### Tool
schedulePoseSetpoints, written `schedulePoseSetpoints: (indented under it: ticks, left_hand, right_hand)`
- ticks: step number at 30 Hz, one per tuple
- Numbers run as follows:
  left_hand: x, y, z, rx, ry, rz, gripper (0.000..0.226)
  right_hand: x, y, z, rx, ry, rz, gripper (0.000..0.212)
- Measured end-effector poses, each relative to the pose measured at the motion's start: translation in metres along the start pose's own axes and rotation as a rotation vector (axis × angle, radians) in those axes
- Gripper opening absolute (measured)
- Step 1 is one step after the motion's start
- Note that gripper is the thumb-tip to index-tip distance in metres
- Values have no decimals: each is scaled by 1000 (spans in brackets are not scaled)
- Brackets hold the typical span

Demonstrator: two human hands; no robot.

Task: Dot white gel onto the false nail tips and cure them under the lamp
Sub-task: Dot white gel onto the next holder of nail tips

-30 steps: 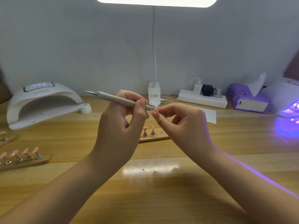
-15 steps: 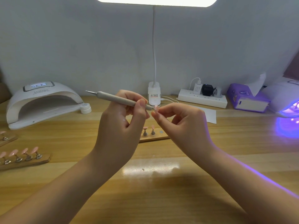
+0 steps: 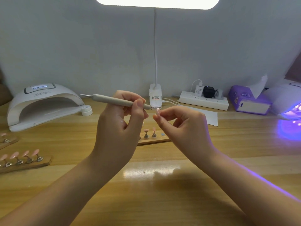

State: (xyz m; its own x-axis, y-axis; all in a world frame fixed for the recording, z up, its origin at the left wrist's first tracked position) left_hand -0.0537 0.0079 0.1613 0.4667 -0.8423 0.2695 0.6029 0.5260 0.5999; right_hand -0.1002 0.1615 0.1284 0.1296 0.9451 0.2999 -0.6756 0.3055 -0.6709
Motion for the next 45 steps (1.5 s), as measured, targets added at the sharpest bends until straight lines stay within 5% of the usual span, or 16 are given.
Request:
schedulePoseSetpoints:
  ticks: [6, 12, 35, 41, 45]
  left_hand:
    - [-3, -17, -7, 27, 26, -77, 9]
    - [-12, -48, -20, 58, -5, -53, 13]
    - [-20, -77, -29, 125, -35, -28, 11]
    - [-20, -78, -29, 116, -29, -12, 11]
    - [-21, -79, -28, 125, -30, -10, 10]
  right_hand:
    - [-6, 30, -6, -163, -22, 14, 1]
    - [-29, 66, -21, -314, -228, -199, 15]
    - [-23, 75, -18, -258, -251, -601, 34]
    - [9, 68, -1, -278, -62, -256, 46]
    - [58, 99, 8, -398, 150, -177, 23]
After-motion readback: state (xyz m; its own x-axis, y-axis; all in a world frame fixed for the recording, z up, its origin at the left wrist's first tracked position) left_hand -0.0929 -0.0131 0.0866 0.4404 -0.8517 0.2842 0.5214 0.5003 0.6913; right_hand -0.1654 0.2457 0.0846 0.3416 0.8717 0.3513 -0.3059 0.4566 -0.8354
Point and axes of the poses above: each hand's wrist, its own z-axis towards the middle knuckle, its own x-axis out of the back of the hand, y = z × x, the point moved 10 cm from there along z, towards the middle knuckle, and after that the axes turned 9 degrees about z, right-handed, at the moved point
